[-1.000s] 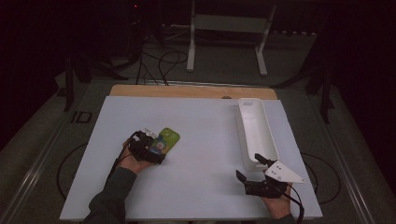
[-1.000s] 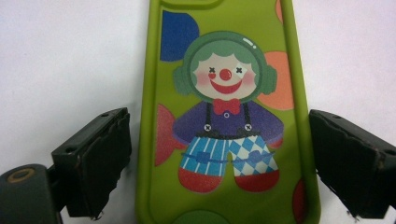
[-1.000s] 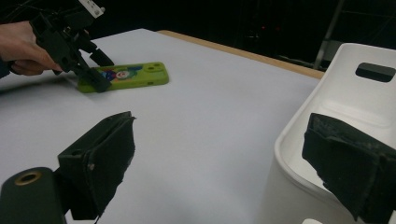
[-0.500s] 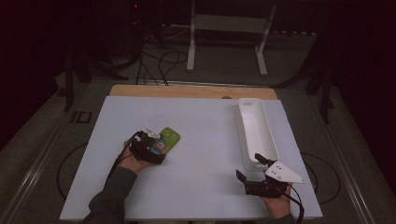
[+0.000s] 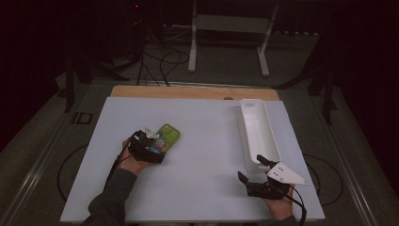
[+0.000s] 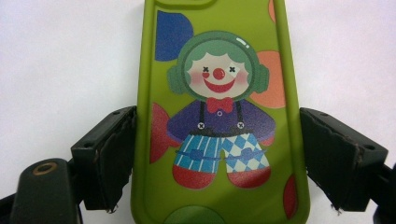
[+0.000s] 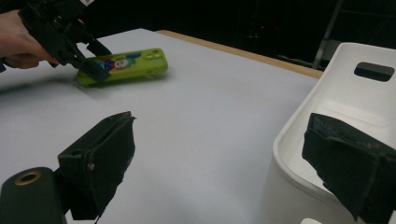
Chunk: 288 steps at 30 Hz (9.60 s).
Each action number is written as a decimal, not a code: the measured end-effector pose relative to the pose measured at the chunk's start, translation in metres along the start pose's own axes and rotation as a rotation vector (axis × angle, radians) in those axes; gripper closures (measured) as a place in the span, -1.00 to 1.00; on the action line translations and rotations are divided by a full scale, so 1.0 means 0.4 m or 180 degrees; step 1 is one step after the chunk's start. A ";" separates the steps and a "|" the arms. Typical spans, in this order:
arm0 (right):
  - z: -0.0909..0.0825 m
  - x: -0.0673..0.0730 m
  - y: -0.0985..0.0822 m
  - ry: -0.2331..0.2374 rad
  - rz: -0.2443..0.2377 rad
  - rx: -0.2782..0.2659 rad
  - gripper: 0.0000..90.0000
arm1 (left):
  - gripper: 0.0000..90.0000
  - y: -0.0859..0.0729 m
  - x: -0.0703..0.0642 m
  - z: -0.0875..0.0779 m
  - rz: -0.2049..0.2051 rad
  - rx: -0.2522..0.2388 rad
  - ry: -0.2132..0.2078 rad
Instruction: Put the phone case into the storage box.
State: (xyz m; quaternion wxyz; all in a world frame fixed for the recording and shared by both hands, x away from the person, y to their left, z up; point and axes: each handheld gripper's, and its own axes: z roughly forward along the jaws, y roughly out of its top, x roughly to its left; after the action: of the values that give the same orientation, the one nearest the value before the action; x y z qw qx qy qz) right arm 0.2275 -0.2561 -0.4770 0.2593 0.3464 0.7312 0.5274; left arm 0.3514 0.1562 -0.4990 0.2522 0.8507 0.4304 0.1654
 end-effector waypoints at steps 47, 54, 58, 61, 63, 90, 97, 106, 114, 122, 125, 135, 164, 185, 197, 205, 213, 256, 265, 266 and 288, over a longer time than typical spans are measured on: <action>-0.001 -0.001 0.001 0.0001 0.0008 -0.0022 -0.80 | -0.64 0.083 -0.082 -0.163 0.0270 -0.0902 0.0215; -0.002 -0.004 0.002 -0.0002 0.0033 -0.0035 -0.80 | -0.64 0.079 -0.091 -0.176 0.0283 -0.1037 0.0234; -0.001 -0.003 0.003 0.0010 0.0053 -0.0040 -0.80 | -0.64 0.075 -0.095 -0.182 0.0287 -0.1082 0.0232; -0.001 -0.004 0.006 0.0032 0.0058 -0.0043 -0.80 | -0.64 0.070 -0.098 -0.184 0.0293 -0.1125 0.0228; -0.004 -0.008 0.013 0.0043 0.0115 -0.0082 -0.80 | -0.64 0.066 -0.102 -0.184 0.0298 -0.1168 0.0221; 0.039 -0.028 0.141 0.0213 0.0279 0.0022 -0.81 | -0.64 0.081 -0.142 -0.201 0.0499 -0.1465 0.0150; 0.062 -0.031 0.160 0.0248 0.0408 0.0062 -0.81 | -0.64 0.086 -0.155 -0.205 0.0554 -0.1502 0.0126; 0.087 -0.026 0.185 0.0267 0.0446 0.0115 -0.81 | -0.64 0.095 -0.167 -0.210 0.0611 -0.1506 0.0098; 0.112 -0.015 0.215 0.0293 0.0427 0.0165 -0.81 | -0.64 0.098 -0.177 -0.213 0.0643 -0.1555 0.0069; 0.131 -0.009 0.237 0.0294 0.0392 0.0185 -0.80 | -0.64 0.096 -0.179 -0.219 0.0676 -0.1579 0.0059; 0.148 -0.009 0.245 0.0309 0.0441 0.0233 -0.80 | -0.64 0.095 -0.181 -0.221 0.0703 -0.1590 0.0061; 0.170 -0.010 0.268 0.0382 0.0503 0.0254 -0.80 | -0.64 0.101 -0.199 -0.228 0.0792 -0.1632 0.0049; 0.214 0.002 0.310 0.0683 0.0672 0.0264 -0.80 | -0.64 0.110 -0.235 -0.223 0.0952 -0.1683 0.0017; 0.243 0.016 0.322 0.0877 0.0750 0.0344 -0.57 | -0.64 0.116 -0.268 -0.210 0.1076 -0.1696 -0.0084; 0.250 0.021 0.332 0.0917 0.0748 0.0423 -0.11 | -0.64 0.105 -0.261 -0.218 0.1033 -0.1836 -0.0163; 0.255 0.026 0.332 0.1147 0.0805 0.0395 0.42 | -0.64 0.107 -0.264 -0.205 0.1072 -0.1759 -0.0232; 0.252 0.042 0.335 0.1313 0.0703 0.0367 0.86 | -0.64 0.111 -0.273 -0.180 0.1066 -0.1616 -0.0167; 0.223 0.050 0.342 0.1443 0.0110 0.0429 0.92 | -0.86 0.112 -0.196 -0.190 0.0728 -0.1419 -0.0833; 0.213 0.055 0.343 0.1514 -0.0008 0.0441 0.92 | -0.79 0.111 -0.196 -0.190 0.0762 -0.1402 -0.0902; 0.213 0.056 0.343 0.1524 -0.0011 0.0439 0.92 | -0.78 0.110 -0.196 -0.190 0.0762 -0.1395 -0.0907; 0.196 0.067 0.344 0.1756 -0.0294 0.0388 0.92 | -0.32 0.107 -0.203 -0.183 0.0892 -0.1346 -0.1303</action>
State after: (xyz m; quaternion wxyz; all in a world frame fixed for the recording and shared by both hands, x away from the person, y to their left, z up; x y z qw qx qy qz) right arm 0.3012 -0.1608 -0.3708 0.0530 0.1711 0.8195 0.5444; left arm 0.2961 0.0894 -0.4198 0.4794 0.8461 0.2055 0.1099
